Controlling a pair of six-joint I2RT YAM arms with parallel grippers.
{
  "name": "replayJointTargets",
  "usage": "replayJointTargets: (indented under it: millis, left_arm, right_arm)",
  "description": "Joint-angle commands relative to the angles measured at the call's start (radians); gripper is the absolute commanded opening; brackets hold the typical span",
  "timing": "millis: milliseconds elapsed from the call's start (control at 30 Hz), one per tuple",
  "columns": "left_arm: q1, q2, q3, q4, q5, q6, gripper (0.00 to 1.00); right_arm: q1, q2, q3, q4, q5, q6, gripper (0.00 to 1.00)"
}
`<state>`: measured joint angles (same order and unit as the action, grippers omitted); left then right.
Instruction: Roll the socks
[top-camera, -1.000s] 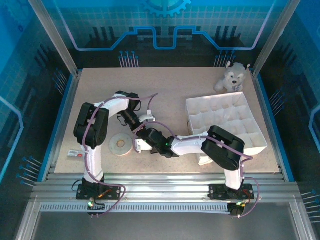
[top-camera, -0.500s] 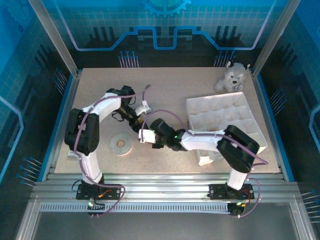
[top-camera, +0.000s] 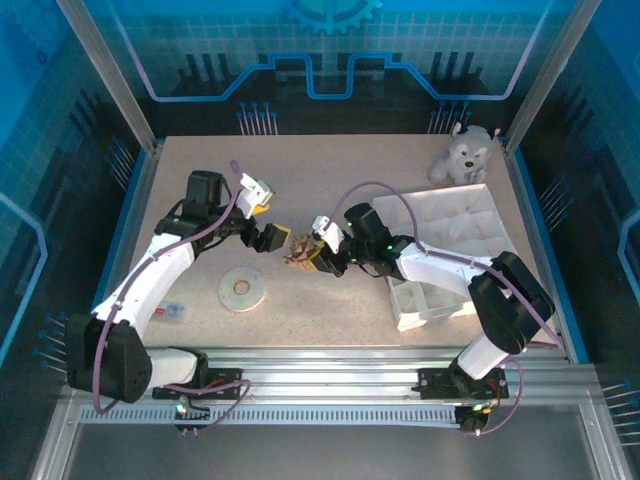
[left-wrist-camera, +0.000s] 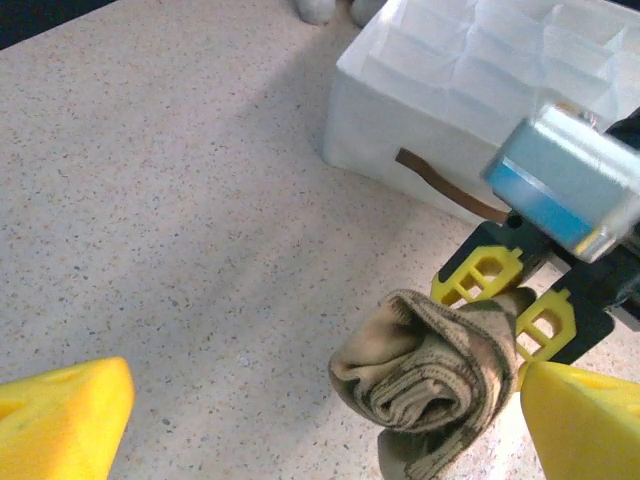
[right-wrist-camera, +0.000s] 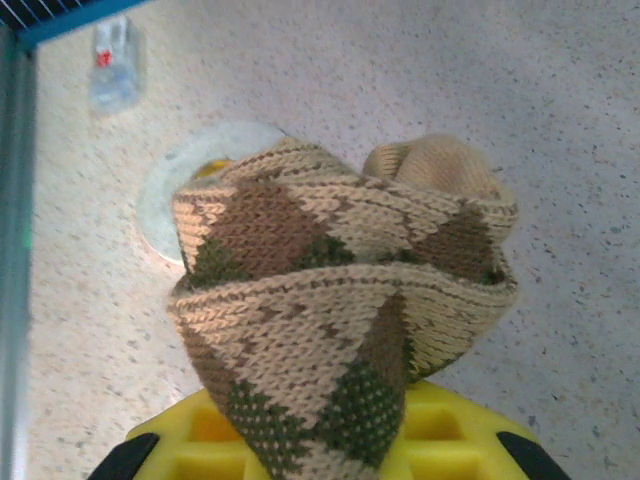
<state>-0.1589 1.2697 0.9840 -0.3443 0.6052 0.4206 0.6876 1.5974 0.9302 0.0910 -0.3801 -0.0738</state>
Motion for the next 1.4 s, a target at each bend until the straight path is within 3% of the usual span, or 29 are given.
replayJointTargets:
  millis: [0, 133, 333, 500, 700, 867, 1000, 1133, 1267, 1367]
  left_arm:
    - [0.009, -0.047, -0.056, 0.055, 0.136, 0.063, 0.99]
    - [0.009, -0.076, -0.128, 0.128, 0.189, 0.03, 0.99]
    - [-0.016, -0.127, -0.255, 0.408, 0.319, -0.035, 0.99]
    - [-0.081, -0.099, -0.256, 0.462, 0.276, -0.042, 0.99]
    - [-0.087, -0.045, -0.219, 0.549, 0.326, -0.132, 0.99]
    - [-0.085, -0.016, -0.161, 0.501, 0.386, -0.131, 0.94]
    - [-0.085, -0.009, -0.139, 0.488, 0.415, -0.143, 0.76]
    - [-0.085, -0.006, -0.118, 0.488, 0.449, -0.173, 0.34]
    - [-0.085, -0.023, -0.108, 0.482, 0.45, -0.177, 0.17]
    - [-0.085, -0.031, -0.094, 0.458, 0.444, -0.171, 0.02]
  right_arm:
    - [-0.04, -0.051, 0.005, 0.063, -0.114, 0.106, 0.0]
    - [-0.074, -0.07, 0.037, 0.037, -0.203, 0.116, 0.0]
    - [-0.117, -0.105, 0.084, 0.002, -0.31, 0.139, 0.0]
    - [-0.129, -0.125, 0.111, -0.007, -0.37, 0.157, 0.0]
    - [-0.129, -0.136, 0.136, -0.02, -0.46, 0.174, 0.0]
    - [-0.137, -0.132, 0.152, -0.013, -0.543, 0.203, 0.0]
    - [-0.142, -0.121, 0.164, 0.011, -0.61, 0.238, 0.0]
    - [-0.143, -0.107, 0.176, 0.002, -0.659, 0.244, 0.0]
    - [-0.147, -0.1, 0.187, -0.036, -0.666, 0.229, 0.0]
    - [-0.16, -0.108, 0.182, -0.045, -0.656, 0.232, 0.11]
